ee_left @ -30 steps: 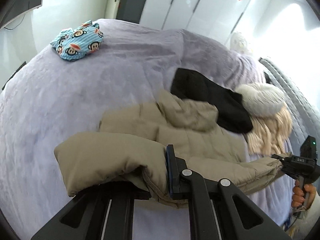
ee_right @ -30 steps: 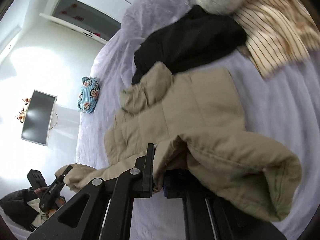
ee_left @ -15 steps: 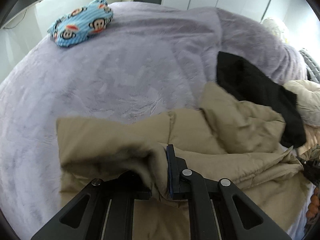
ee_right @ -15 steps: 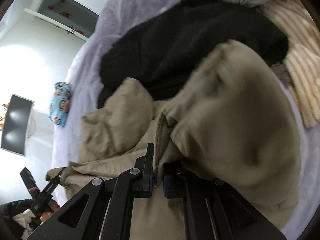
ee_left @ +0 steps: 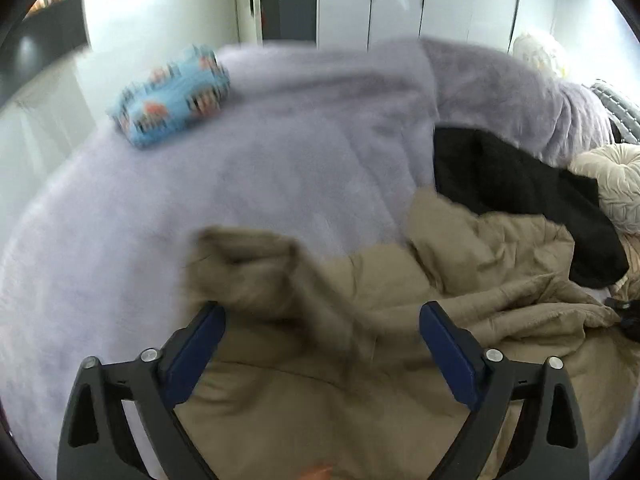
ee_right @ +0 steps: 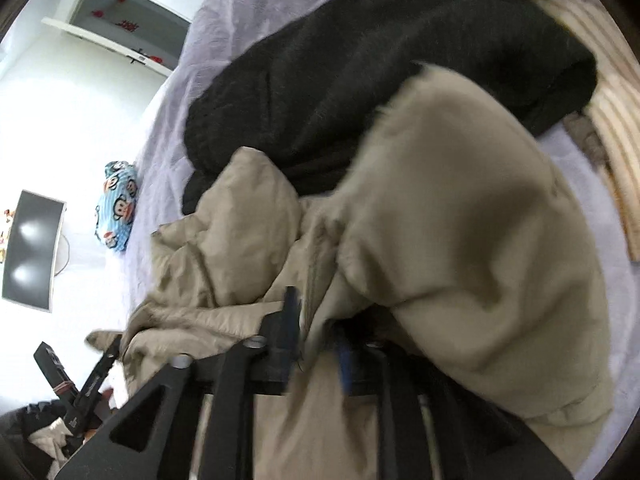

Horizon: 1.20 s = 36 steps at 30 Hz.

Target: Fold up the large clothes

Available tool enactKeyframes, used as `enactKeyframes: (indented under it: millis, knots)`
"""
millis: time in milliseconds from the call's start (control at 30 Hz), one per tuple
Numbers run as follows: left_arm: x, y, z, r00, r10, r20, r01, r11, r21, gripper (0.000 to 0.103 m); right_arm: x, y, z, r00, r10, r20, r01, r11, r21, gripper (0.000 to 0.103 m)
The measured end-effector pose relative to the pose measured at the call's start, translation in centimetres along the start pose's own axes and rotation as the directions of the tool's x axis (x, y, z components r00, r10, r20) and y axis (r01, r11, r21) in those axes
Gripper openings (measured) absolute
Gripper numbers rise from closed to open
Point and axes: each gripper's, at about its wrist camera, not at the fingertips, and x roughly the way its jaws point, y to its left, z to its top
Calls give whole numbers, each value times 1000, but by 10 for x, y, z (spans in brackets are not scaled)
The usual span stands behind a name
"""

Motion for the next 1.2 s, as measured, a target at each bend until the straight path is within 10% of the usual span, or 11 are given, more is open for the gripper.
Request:
enactKeyframes:
  millis: [67,167,300,833,1200]
  knots:
    - [-13,-1,3,1000,-8,16,8,1000,21,97,-14,4,-6,999,24,30,-24,1000,-15,72]
    - [-16,-2,6,999,-42,15,42,999,7,97,-30,10,-17,999,-3,52,7,997,-81,72]
    - [18,-17,6,999,8,-40,-5,998,67,74,-26,4,-16,976,-209,65,218,960,-176,24]
    - [124,0,-7,991,43,-128,-51,997,-56,74,46,-59,19,961,-262,86,270,958,-97,13]
    - [85,9,-1,991,92,-102,-96,995,-36,75,25,-43,13,948,-300,104,309,946,-93,18]
